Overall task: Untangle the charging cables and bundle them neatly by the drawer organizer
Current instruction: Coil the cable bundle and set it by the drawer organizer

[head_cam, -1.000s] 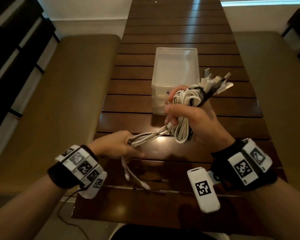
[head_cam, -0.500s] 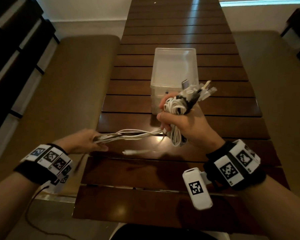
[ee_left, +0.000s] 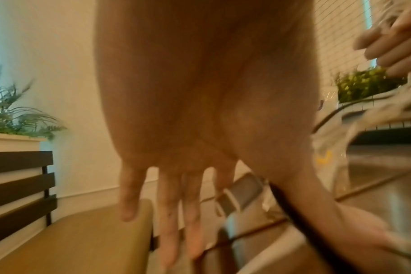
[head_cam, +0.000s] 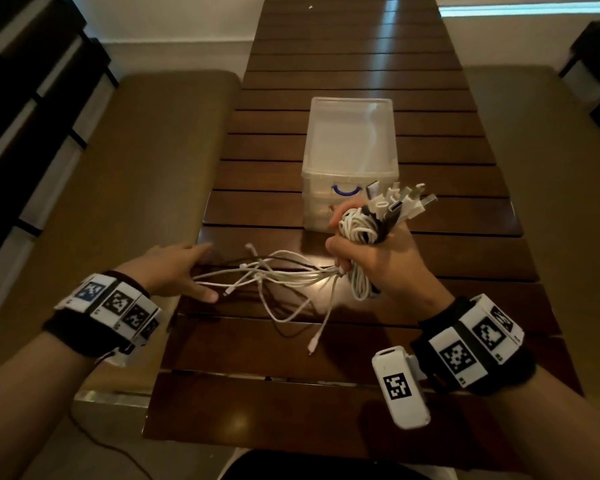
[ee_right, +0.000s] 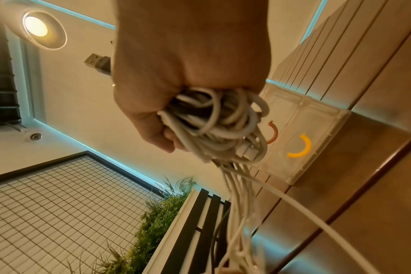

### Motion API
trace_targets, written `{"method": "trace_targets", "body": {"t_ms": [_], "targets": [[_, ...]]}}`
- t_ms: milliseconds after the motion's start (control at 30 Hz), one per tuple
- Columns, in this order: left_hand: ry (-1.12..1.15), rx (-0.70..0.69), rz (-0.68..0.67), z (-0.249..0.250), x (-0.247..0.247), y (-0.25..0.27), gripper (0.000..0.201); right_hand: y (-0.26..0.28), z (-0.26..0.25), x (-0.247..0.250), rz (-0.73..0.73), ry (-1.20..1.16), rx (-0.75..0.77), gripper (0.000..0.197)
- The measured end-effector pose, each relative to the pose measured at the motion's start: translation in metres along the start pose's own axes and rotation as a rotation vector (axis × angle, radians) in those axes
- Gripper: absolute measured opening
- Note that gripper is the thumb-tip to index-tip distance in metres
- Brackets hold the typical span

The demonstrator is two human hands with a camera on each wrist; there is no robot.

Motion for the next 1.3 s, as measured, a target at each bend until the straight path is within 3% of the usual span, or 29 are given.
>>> {"method": "trace_targets", "body": {"t_ms": [67, 133, 200, 267, 400, 533, 633, 733, 900, 1033, 1133, 1300], "targets": [[0.164, -0.042, 0.061, 0.030, 0.020, 0.009, 0.126, 0.001, 0.004, 0.005, 0.045, 0.001, 0.006, 0.025], [0.311, -0.211, 0.195, 0.082, 0.042, 0.027, 0.126, 0.002, 0.007, 0.007, 0.080, -0.025, 0.011, 0.021], [0.423, -0.438, 0.300, 0.140, 0.055, 0.045, 0.114, 0.003, 0.004, 0.006, 0.076, -0.045, 0.023, 0.019], [0.527, -0.604, 0.290, 0.183, 0.048, 0.054, 0.094, 0.005, -0.004, 0.005, 0.052, -0.034, 0.065, 0.020], [0.817, -0.556, 0.247, 0.207, 0.030, 0.042, 0.032, 0.008, -0.016, 0.008, 0.045, -0.018, 0.129, 0.020], [0.938, -0.466, 0.143, 0.197, 0.009, 0.035, 0.010, 0.008, -0.018, 0.014, 0.064, -0.045, 0.126, 0.018], [0.860, -0.390, 0.043, 0.170, -0.006, 0.031, 0.028, 0.005, -0.013, 0.020, 0.083, -0.066, 0.087, 0.018], [0.857, -0.364, -0.029, 0.144, -0.010, 0.035, 0.029, 0.001, -0.006, 0.025, 0.088, -0.060, 0.055, 0.018], [0.818, -0.384, 0.021, 0.137, 0.010, 0.044, 0.053, 0.007, 0.005, 0.016, -0.013, 0.144, 0.080, 0.027], [0.495, -0.539, 0.159, 0.148, 0.024, 0.049, 0.062, 0.013, 0.001, 0.006, -0.101, 0.287, 0.099, 0.031], [0.247, -0.686, 0.271, 0.161, 0.039, 0.054, 0.060, 0.013, 0.005, 0.000, -0.136, 0.425, 0.039, 0.018], [0.173, -0.742, 0.196, 0.166, 0.049, 0.059, 0.053, 0.003, 0.016, 0.009, -0.143, 0.272, -0.231, 0.014]]}}
Point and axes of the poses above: each hand's wrist, its own y-axis away from the middle knuckle, its own x-axis out of the back of the hand, z = x × y, the point moved 8 cm from there along -y, towards the middle knuckle, and after that the axes turned 15 degrees about z, right-handed, at the moved point
